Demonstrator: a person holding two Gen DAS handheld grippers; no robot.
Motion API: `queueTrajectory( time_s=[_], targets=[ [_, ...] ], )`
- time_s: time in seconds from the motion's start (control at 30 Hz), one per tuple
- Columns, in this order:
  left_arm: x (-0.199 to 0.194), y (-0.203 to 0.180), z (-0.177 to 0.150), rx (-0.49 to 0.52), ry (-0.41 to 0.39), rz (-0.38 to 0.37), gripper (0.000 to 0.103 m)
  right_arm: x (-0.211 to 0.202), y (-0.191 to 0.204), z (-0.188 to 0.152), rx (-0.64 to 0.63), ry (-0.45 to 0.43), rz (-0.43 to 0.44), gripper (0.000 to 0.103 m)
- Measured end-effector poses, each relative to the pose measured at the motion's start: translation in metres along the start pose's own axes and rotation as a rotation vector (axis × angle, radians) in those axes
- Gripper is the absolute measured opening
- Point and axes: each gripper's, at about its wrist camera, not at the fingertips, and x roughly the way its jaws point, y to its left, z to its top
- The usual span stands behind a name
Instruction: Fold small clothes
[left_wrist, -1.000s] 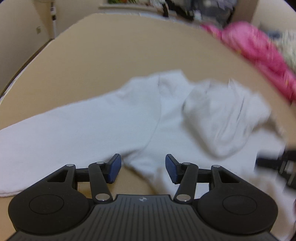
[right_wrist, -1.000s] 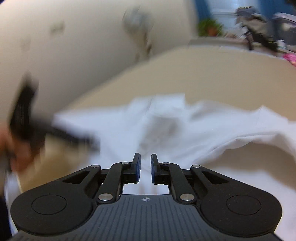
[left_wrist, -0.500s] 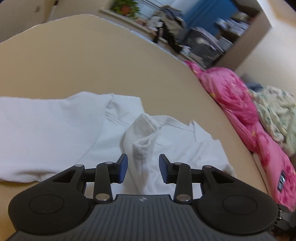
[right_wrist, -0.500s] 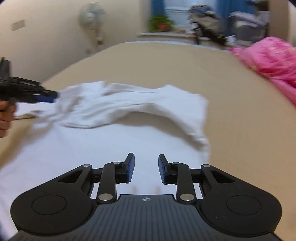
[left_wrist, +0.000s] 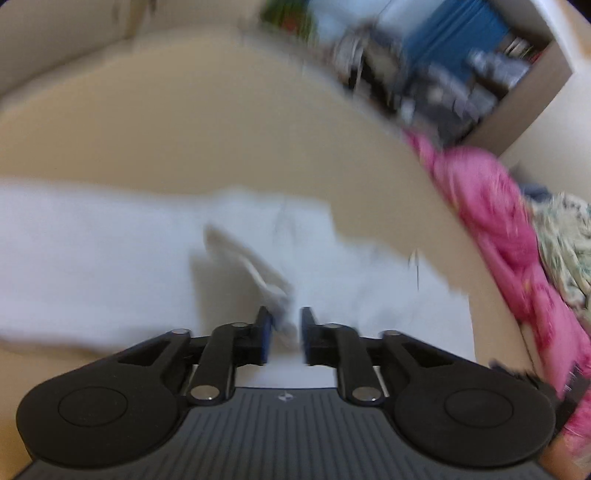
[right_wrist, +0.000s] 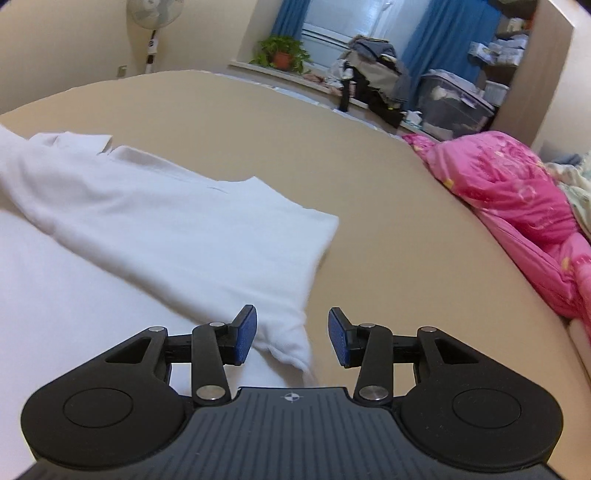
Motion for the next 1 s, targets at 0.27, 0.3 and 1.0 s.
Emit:
queueTrajectory(
  time_s=[0.27,0.3,1.0],
  targets=[
    [0.024,0.03,0.004,-0.183,-0.025,0.042,0.041,0.0,0.004,0.001,-0.077,0.005,0.059,0.04],
    [0.023,0.031,0.004,-0.191,-0.04,0.048,0.041,-0.003,0.005,0.003,-0.089,-0.009,0.079,0.04],
    [-0.004,0.019,0.007,-0.172,-0.084,0.016,0.018,-0.032,-0.052,0.019,0.077,-0.042,0.138,0.002]
  ],
)
